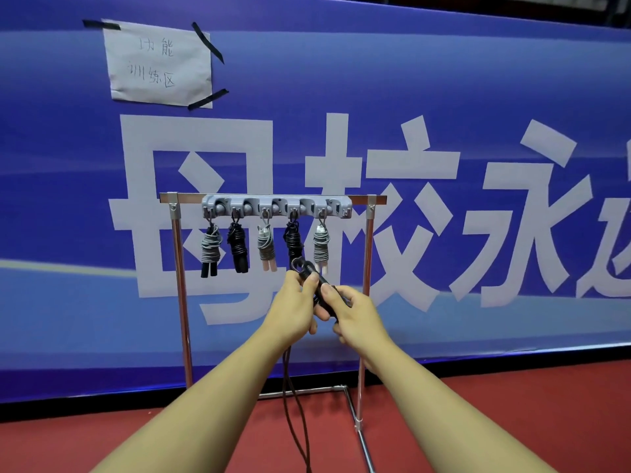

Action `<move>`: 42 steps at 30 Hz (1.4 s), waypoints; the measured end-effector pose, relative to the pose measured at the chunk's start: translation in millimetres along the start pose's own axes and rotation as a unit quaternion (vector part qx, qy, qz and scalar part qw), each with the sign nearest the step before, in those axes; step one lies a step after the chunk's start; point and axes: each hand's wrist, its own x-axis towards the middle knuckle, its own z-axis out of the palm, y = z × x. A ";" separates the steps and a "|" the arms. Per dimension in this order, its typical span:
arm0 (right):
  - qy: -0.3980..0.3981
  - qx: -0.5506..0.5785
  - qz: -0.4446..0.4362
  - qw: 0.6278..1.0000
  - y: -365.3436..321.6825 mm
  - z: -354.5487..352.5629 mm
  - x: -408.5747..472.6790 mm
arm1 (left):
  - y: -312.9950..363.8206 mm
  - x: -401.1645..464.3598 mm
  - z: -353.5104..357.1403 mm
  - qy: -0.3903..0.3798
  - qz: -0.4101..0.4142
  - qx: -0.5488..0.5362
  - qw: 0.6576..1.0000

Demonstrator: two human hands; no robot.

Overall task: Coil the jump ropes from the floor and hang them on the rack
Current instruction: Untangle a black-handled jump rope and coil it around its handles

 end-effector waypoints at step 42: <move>-0.024 0.070 0.004 0.997 -5.4 -13.7 11.2 | -7.3 -4.1 -7.3 -0.010 -0.044 -0.022 0.999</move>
